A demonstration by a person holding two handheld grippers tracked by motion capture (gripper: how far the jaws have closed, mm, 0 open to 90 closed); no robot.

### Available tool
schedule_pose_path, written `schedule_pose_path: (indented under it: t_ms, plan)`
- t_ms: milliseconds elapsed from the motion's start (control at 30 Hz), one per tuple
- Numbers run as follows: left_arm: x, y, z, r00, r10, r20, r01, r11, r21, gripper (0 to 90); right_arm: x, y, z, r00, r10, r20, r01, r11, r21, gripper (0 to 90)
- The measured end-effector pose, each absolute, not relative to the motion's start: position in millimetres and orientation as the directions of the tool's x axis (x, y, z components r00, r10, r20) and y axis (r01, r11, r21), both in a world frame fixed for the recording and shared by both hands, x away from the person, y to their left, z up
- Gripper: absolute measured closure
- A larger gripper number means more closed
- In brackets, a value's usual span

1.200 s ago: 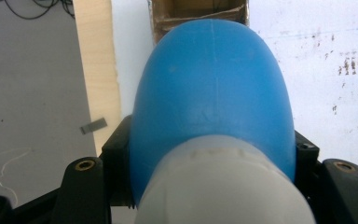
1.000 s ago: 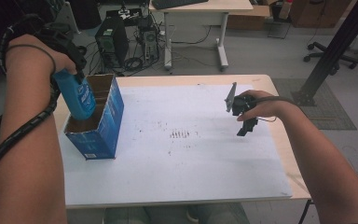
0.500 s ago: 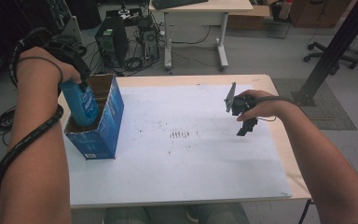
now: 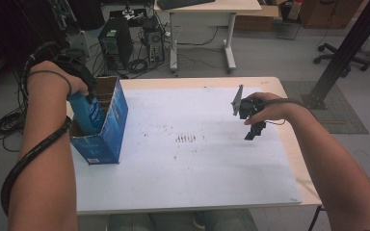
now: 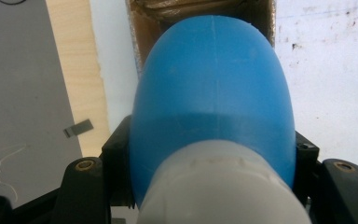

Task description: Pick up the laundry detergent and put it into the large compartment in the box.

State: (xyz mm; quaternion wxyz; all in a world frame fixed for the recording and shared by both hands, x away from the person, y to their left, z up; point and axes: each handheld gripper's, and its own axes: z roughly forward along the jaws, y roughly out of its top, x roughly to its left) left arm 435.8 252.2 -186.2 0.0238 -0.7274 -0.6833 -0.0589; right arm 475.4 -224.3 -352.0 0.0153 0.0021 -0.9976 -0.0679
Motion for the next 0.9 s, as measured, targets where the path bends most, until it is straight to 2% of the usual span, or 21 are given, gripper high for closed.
schedule_pose_path:
  t_ms: [900]
  plan:
    - [440.0, 257.2, -229.1, 0.056, 0.993, 0.105, 0.998, -0.057, 0.014, 38.1, 475.3, -220.5, -350.3, -0.999, -0.015, 0.031, -0.011, 0.992, 0.124, 5.4]
